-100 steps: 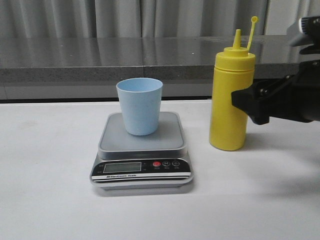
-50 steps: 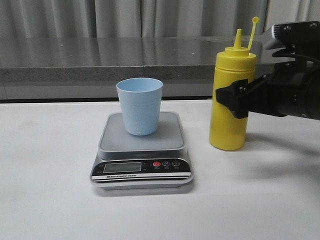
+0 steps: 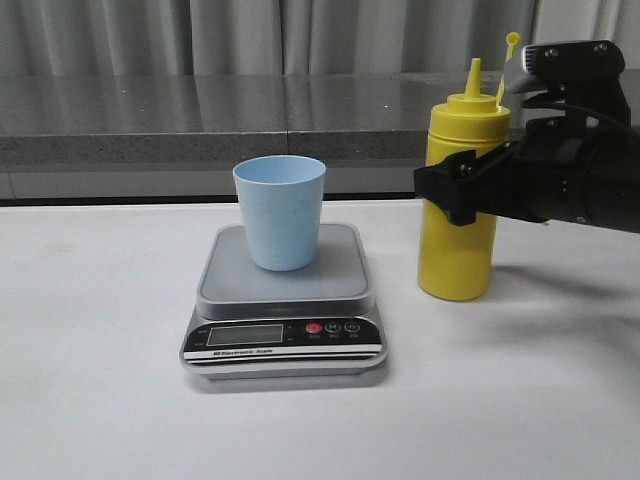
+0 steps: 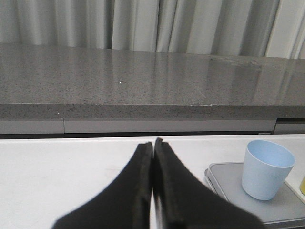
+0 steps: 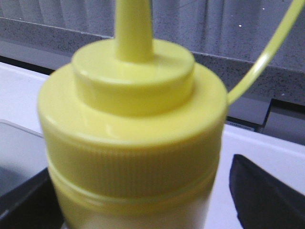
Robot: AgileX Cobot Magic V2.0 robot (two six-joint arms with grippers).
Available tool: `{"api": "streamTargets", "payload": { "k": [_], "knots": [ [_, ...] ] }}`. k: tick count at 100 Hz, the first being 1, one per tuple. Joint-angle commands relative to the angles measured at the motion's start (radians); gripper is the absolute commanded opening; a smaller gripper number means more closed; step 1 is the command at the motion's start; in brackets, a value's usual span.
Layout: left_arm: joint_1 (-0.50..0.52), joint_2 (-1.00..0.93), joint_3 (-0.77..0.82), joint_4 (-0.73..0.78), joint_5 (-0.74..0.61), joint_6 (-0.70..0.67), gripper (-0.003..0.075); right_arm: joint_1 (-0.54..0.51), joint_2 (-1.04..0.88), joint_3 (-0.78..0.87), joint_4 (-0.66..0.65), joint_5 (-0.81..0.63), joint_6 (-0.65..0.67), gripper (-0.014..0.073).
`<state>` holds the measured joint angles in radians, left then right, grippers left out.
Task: Pour seasoning into cup on scale with both arms
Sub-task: 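Reach the right gripper to the yellow squeeze bottle and grasp it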
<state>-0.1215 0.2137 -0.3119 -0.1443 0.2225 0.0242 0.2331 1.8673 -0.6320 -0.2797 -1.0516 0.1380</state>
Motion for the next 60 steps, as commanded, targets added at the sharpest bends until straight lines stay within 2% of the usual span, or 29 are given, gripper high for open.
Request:
{"api": "streamTargets", "payload": {
  "k": [1, 19, 26, 43, 60],
  "knots": [
    [0.001, 0.008, -0.027, -0.002, -0.069, -0.003, -0.0020, -0.001, -0.038, -0.030, -0.016, -0.067, 0.019, 0.0655],
    [0.001, 0.008, -0.027, -0.002, -0.069, -0.003, -0.0020, -0.001, -0.038, -0.036, -0.026, -0.059, 0.026, 0.0640],
    [0.001, 0.008, -0.027, -0.002, -0.069, -0.003, -0.0020, -0.001, -0.038, -0.036, -0.027, -0.057, 0.026, 0.0576],
    [0.001, 0.008, -0.027, -0.002, -0.069, -0.003, -0.0020, -0.001, -0.038, -0.036, -0.040, -0.061, 0.026, 0.0346],
    [0.001, 0.008, -0.027, -0.002, -0.069, -0.003, -0.0020, -0.001, -0.045, -0.036, -0.045, -0.088, 0.026, 0.0327]
  ]
}}
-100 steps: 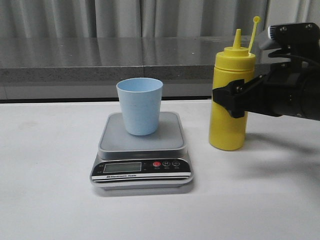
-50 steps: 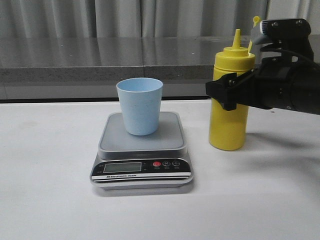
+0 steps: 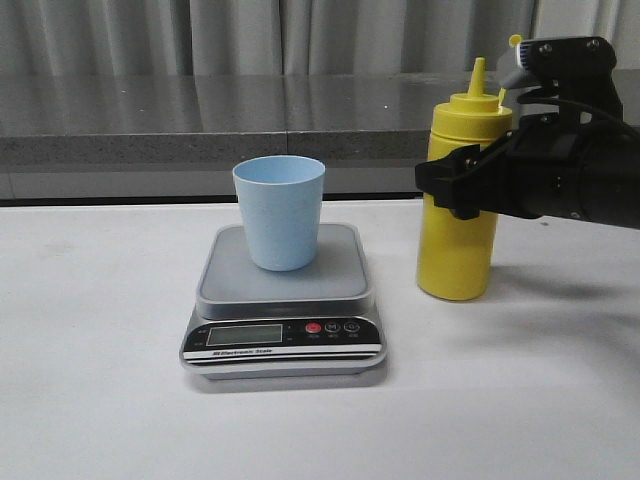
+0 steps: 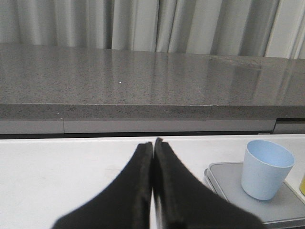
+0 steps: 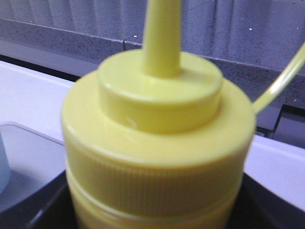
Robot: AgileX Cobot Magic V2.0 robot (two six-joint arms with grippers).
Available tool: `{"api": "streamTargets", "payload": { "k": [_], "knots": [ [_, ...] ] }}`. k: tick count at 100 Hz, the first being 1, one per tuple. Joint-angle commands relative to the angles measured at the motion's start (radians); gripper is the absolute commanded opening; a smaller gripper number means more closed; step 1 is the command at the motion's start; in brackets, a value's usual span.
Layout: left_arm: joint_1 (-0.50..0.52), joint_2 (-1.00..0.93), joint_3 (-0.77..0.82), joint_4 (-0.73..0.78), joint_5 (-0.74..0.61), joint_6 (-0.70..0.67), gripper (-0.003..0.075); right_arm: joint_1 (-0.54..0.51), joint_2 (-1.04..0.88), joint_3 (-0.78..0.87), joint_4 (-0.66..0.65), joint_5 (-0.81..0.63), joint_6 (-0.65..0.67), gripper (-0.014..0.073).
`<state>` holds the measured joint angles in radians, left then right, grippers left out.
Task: Pour seasoning into cup on scale with both arms
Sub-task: 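Reach the right gripper to the yellow squeeze bottle and grasp it, then lift the yellow bottle with the right gripper toward the cup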
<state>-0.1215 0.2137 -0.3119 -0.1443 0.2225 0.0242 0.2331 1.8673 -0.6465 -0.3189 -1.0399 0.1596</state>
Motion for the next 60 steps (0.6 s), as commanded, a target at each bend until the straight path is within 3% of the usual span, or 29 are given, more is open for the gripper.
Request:
{"api": "streamTargets", "payload": {
  "k": [1, 21, 60],
  "knots": [
    [0.001, 0.008, -0.027, -0.002, -0.069, -0.003, -0.0020, -0.001, -0.047, -0.022, -0.007, -0.102, 0.004, 0.0327],
    [0.001, 0.008, -0.027, -0.002, -0.069, -0.003, -0.0020, -0.001, -0.125, -0.025, -0.043, -0.038, -0.021, 0.0327],
    [0.001, 0.008, -0.027, -0.002, -0.069, -0.003, -0.0020, 0.011, -0.312, -0.179, -0.303, 0.457, -0.060, 0.0327]
  ]
}}
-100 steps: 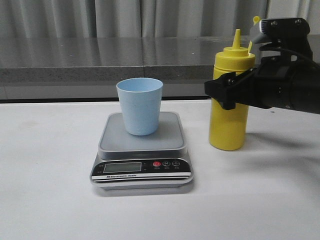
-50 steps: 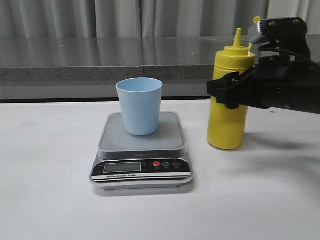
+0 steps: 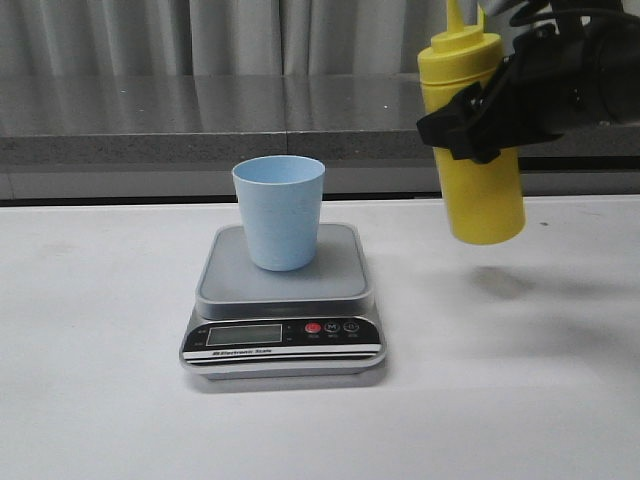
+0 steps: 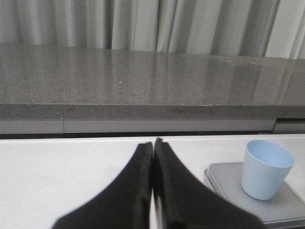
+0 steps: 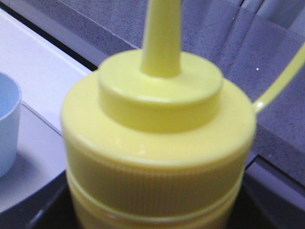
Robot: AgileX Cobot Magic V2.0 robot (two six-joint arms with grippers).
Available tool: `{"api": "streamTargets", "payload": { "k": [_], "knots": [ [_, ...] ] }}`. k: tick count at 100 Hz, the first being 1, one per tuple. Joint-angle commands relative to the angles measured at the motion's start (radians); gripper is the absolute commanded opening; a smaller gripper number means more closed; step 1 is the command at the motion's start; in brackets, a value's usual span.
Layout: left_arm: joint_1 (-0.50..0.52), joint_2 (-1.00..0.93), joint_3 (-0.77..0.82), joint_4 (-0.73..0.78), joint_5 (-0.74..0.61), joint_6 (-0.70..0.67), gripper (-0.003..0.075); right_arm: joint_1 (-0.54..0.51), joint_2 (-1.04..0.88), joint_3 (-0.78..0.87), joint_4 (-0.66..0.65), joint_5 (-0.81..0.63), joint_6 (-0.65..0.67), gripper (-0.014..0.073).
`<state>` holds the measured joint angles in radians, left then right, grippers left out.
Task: Pour seasoning into cup on scale with both arms
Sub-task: 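Lift the yellow bottle with the right gripper toward the cup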
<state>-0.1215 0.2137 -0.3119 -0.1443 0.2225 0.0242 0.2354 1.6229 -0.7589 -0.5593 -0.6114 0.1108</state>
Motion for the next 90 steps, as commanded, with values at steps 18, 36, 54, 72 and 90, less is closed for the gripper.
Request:
{"api": "streamTargets", "payload": {
  "k": [18, 36, 54, 72, 90],
  "knots": [
    [0.001, 0.008, -0.027, -0.002, -0.069, -0.003, -0.0020, 0.093, -0.071, -0.176, -0.189, 0.260, -0.011, 0.0327],
    [0.001, 0.008, -0.027, -0.002, -0.069, -0.003, -0.0020, 0.175, -0.071, -0.271, -0.280, 0.436, -0.011, 0.0327],
    [0.001, 0.008, -0.027, -0.002, -0.069, -0.003, -0.0020, 0.226, -0.071, -0.331, -0.385, 0.562, -0.011, 0.0327],
    [0.001, 0.008, -0.027, -0.002, -0.069, -0.003, -0.0020, 0.266, -0.067, -0.364, -0.513, 0.670, -0.011, 0.0327],
    [0.001, 0.008, -0.027, -0.002, -0.069, -0.003, -0.0020, 0.310, -0.026, -0.407, -0.636, 0.785, -0.011, 0.0327]
  ]
}}
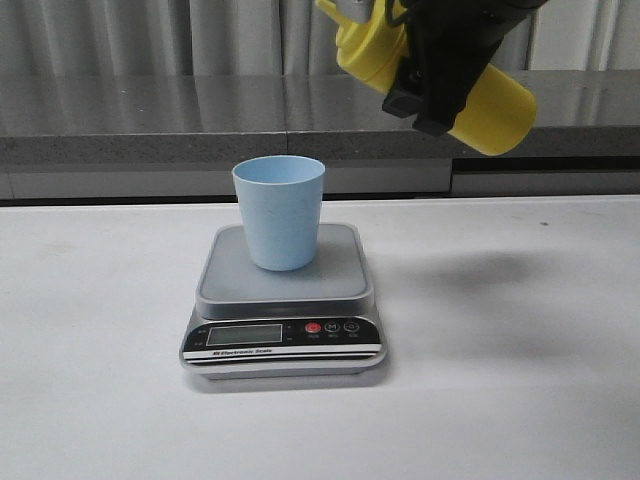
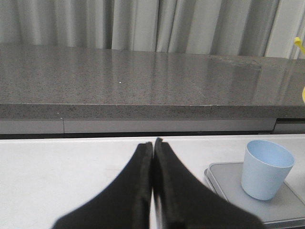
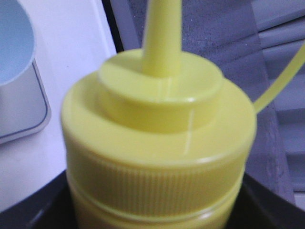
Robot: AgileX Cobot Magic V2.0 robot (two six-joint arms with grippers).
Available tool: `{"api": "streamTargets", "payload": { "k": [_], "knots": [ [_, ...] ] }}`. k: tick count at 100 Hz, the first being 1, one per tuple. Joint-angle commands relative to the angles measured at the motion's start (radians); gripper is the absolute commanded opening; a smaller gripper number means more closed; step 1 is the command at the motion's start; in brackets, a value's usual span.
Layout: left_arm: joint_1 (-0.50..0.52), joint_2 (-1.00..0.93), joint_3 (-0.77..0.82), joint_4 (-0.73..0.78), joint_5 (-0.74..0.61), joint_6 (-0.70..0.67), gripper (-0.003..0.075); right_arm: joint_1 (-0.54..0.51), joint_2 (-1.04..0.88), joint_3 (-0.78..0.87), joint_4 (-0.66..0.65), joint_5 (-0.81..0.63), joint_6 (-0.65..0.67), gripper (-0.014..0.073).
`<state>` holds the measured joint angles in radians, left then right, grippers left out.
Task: Pour seasoning into cup on scale with both arms
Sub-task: 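Lift the yellow bottle with the right gripper toward the cup, then tilt the bottle nozzle down over the blue cup with the right gripper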
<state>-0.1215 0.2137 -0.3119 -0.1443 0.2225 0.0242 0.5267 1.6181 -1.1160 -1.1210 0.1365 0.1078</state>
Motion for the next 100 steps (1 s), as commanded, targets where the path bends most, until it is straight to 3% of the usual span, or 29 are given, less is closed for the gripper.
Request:
{"api": "streamTargets", "payload": {
  "k": [1, 56, 100],
  "knots": [
    [0.001, 0.008, -0.027, -0.002, -0.069, -0.003, -0.0020, 0.021, -0.020, -0.053, -0.078, 0.042, -0.008, 0.0327],
    [0.001, 0.008, -0.027, -0.002, -0.071, -0.003, -0.0020, 0.136, 0.083, -0.077, -0.435, 0.327, -0.008, 0.0327],
    [0.001, 0.008, -0.027, -0.002, -0.071, -0.003, -0.0020, 0.164, 0.084, -0.077, -0.591, 0.378, -0.008, 0.0327]
  ]
}}
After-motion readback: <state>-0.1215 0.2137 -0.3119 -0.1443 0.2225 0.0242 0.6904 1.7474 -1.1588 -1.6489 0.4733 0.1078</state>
